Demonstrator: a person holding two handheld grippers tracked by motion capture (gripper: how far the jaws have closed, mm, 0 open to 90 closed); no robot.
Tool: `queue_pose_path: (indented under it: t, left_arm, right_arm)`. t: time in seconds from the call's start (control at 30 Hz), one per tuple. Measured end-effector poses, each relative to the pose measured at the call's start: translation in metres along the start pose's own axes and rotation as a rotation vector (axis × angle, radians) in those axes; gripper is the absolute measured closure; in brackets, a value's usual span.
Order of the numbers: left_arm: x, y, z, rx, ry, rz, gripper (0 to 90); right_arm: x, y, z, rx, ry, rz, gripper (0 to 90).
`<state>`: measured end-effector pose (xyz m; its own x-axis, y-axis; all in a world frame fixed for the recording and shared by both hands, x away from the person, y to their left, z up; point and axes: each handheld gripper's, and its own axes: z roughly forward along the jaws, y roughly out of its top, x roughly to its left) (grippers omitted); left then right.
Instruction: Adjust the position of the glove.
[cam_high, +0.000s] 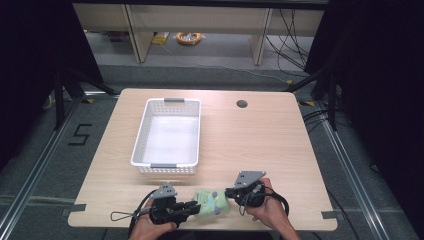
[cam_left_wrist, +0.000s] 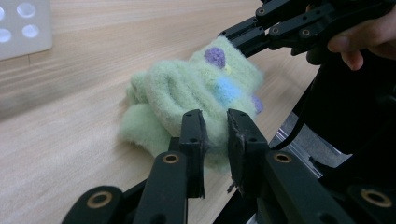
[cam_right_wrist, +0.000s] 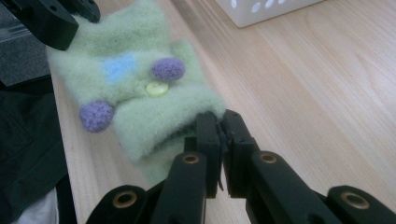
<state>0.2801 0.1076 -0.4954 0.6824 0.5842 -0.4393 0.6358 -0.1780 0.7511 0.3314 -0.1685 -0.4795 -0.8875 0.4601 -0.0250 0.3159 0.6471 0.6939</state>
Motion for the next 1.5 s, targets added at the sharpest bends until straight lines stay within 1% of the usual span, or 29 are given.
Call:
queue_pose_path:
  t: [0.07,0.1,0.13,0.17,0.23,0.27,0.33,0.37,0.43,0.47,0.5,0.53,0.57,0.6,0.63,0.7,0.8,0.83,0.87,0.9,1.07,1.17,1.2,1.23,1.3,1.4,1.43,1.47,1.5]
  left_arm:
    - [0.001,-0.002,0.001,0.011,0.003,0.007,74.5]
    - [0.001,-0.002,0.002,0.014,0.003,0.005,74.4]
    - [0.001,-0.002,0.002,0.017,0.003,0.008,74.3]
    - [0.001,-0.003,0.002,0.022,0.002,0.011,74.2]
    - [0.0,-0.003,0.002,0.015,0.002,0.004,73.9]
    - [0.0,-0.003,0.002,0.019,0.011,0.011,73.5]
    - [0.001,-0.003,0.002,0.021,0.0,0.007,73.0]
    - [0.001,-0.003,0.001,0.019,0.002,0.008,73.0]
    - [0.001,-0.003,0.0,0.022,-0.001,0.007,71.2]
    - [0.001,-0.003,-0.001,0.015,0.0,0.008,70.0]
    - [0.001,-0.003,-0.002,0.008,-0.001,0.004,66.2]
    - [0.001,-0.002,-0.004,-0.002,0.007,-0.001,66.2]
    - [0.002,-0.002,-0.006,-0.003,0.008,-0.003,64.2]
    - [0.003,-0.001,-0.008,-0.015,0.016,-0.016,61.5]
    - [0.005,0.0,-0.01,-0.021,0.026,-0.028,58.0]
    - [0.009,0.002,-0.012,-0.027,0.051,-0.055,53.6]
    - [0.013,0.004,-0.011,-0.037,0.06,-0.078,49.5]
    - [0.014,0.005,-0.01,-0.033,0.068,-0.082,48.7]
    - [0.015,0.006,-0.009,-0.037,0.063,-0.088,47.2]
    - [0.016,0.007,-0.007,-0.033,0.062,-0.101,43.9]
    - [0.016,0.01,-0.001,-0.005,0.052,-0.139,39.5]
    - [0.017,0.009,0.003,0.01,0.044,-0.173,36.5]
    - [0.018,0.007,0.005,0.026,0.04,-0.191,35.2]
    - [0.018,0.007,0.005,0.026,0.04,-0.191,34.8]
    - [0.018,0.006,0.009,0.042,0.059,-0.169,34.5]
    - [0.019,0.005,0.012,0.05,0.057,-0.187,33.5]
    - [0.02,0.006,0.013,0.057,0.053,-0.192,33.5]
    - [0.021,0.006,0.014,0.061,0.05,-0.193,33.9]
    - [0.021,0.005,0.015,0.067,0.044,-0.195,34.5]
  right_arm:
    - [0.0,-0.001,0.001,0.014,-0.007,-0.003,84.9]
    - [-0.002,-0.002,0.003,0.016,-0.004,-0.021,84.4]
    - [-0.002,-0.004,0.003,0.02,-0.012,-0.018,83.7]
    - [-0.002,-0.006,0.003,0.026,-0.021,0.003,82.9]
    - [-0.002,-0.006,0.003,0.025,-0.021,0.01,79.4]
    - [-0.003,-0.007,0.003,0.027,-0.031,0.01,76.9]
    - [-0.003,-0.008,0.001,0.033,-0.034,0.035,74.6]
    - [-0.005,-0.009,-0.001,0.036,-0.037,0.036,73.7]
    - [-0.005,-0.01,-0.003,0.026,-0.039,0.066,69.5]
    - [-0.005,-0.01,-0.006,0.023,-0.043,0.1,66.9]
    - [-0.006,-0.011,-0.013,0.0,-0.049,0.144,64.8]
    - [-0.006,-0.011,-0.013,0.0,-0.049,0.144,64.8]
    - [-0.007,-0.011,-0.017,-0.004,-0.049,0.17,63.4]
    - [-0.007,-0.011,-0.019,-0.013,-0.048,0.188,60.6]
    - [-0.006,-0.011,-0.022,-0.036,-0.053,0.222,57.5]
    - [-0.004,-0.01,-0.024,-0.062,-0.035,0.289,53.3]
    - [0.002,-0.008,-0.021,-0.07,-0.034,0.338,48.9]
    - [0.003,-0.007,-0.02,-0.066,-0.029,0.352,48.4]
    - [0.004,-0.006,-0.018,-0.067,-0.007,0.369,47.6]
    - [0.006,-0.005,-0.013,-0.06,-0.01,0.392,45.8]
    - [0.01,-0.003,-0.005,-0.045,-0.015,0.419,43.2]
    - [0.011,-0.004,0.0,-0.029,0.002,0.43,42.5]
    - [0.012,-0.004,0.004,-0.017,0.016,0.436,42.2]
    - [0.012,-0.005,0.005,-0.01,0.015,0.43,42.2]
    - [0.012,-0.005,0.007,-0.01,0.006,0.435,42.4]
    - [0.012,-0.008,0.01,0.01,0.015,0.453,42.6]
    - [0.011,-0.008,0.011,0.016,0.032,0.451,42.8]
    - [0.012,-0.01,0.013,0.006,0.012,0.453,42.9]
    - [0.013,-0.011,0.014,-0.003,0.012,0.458,43.1]
